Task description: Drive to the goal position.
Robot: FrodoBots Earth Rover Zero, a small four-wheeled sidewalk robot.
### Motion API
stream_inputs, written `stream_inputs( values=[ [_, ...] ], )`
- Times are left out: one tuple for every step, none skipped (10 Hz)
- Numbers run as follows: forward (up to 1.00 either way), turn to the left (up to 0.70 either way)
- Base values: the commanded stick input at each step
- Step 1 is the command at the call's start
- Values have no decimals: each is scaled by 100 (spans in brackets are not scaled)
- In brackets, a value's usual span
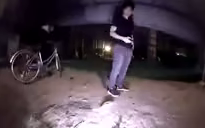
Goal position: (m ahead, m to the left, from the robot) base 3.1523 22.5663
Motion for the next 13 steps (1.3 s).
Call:
stream_inputs(
  values=[
    [38,-23],
    [38,-23],
    [38,-29],
    [37,-93],
    [35,-88],
    [33,-84],
    [31,-77],
    [29,-74],
    [26,-66],
    [25,-65],
    [16,-58],
    [0,-45],
    [0,-45]
  ],
)
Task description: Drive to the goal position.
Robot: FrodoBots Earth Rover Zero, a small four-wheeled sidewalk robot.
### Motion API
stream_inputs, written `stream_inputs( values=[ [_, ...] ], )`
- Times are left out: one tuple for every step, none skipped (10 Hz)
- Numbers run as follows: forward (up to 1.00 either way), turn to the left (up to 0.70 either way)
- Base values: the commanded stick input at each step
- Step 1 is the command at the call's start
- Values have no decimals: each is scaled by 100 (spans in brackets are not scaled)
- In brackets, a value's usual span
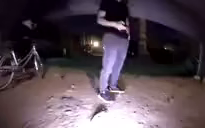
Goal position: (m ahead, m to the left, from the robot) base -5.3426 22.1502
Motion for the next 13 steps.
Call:
stream_inputs(
  values=[
    [0,-45],
    [0,-45],
    [0,-45],
    [0,-45],
    [0,-45],
    [0,-45],
    [0,-45],
    [0,-45],
    [0,-45],
    [0,-45],
    [0,-45],
    [0,-45],
    [0,-45]
  ],
)
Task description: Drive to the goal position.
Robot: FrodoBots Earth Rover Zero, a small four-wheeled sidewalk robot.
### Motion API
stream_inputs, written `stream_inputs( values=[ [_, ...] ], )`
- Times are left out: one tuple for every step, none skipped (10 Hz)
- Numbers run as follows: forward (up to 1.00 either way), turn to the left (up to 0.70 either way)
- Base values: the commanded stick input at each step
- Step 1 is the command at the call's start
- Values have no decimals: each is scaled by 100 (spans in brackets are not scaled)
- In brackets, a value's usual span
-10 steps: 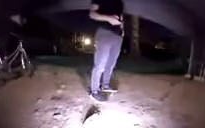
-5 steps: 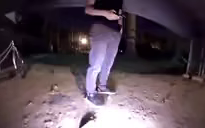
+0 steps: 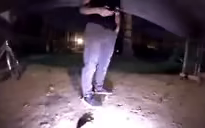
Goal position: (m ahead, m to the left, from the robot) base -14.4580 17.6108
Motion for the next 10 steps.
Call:
stream_inputs(
  values=[
    [0,-45],
    [0,-45],
    [0,-45],
    [0,-45],
    [0,-45],
    [0,-45],
    [0,-45],
    [0,-45],
    [0,-45],
    [0,-45]
  ],
)
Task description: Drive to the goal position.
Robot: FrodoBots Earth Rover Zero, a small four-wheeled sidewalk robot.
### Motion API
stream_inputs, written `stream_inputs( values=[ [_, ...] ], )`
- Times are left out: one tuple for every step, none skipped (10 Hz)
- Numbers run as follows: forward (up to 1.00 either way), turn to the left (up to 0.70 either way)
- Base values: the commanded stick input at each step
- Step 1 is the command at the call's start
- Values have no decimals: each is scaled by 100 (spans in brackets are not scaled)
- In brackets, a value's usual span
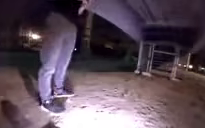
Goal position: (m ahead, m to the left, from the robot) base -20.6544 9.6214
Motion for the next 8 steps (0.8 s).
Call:
stream_inputs(
  values=[
    [0,-45],
    [0,-45],
    [0,-45],
    [0,-45],
    [0,-45],
    [0,-41],
    [0,-17],
    [5,0]
  ],
)
